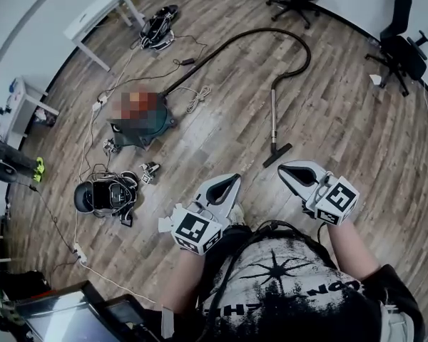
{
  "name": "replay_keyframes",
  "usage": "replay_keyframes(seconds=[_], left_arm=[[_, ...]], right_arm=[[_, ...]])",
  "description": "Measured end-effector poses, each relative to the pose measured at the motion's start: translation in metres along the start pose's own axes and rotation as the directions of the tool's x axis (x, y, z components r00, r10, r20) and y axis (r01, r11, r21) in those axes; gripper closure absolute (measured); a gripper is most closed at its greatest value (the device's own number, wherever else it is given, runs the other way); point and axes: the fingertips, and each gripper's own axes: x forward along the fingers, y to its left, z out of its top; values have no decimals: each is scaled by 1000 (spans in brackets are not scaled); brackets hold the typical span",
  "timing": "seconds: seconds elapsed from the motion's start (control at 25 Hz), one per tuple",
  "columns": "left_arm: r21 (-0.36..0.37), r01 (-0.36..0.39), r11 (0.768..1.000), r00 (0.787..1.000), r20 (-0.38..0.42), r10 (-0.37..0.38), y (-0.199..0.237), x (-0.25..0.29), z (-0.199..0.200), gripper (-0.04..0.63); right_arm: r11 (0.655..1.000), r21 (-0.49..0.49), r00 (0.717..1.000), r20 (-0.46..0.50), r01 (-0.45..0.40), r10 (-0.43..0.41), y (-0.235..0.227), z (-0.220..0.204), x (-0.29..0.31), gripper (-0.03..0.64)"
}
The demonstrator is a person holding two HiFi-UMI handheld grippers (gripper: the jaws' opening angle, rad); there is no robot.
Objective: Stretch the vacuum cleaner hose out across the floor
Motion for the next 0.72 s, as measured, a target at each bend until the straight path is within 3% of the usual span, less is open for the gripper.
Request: replay_keyframes(seconds=[0.4,0.72], left_arm=[[1,68,998,998,-8,-68,101,-20,2,595],[-7,101,995,995,6,-101,139,-19,-1,595]], right_arm=[[996,10,996,10,86,-86,-14,13,98,611],[992,-21,992,-5,123,-123,-26,18,135,611]])
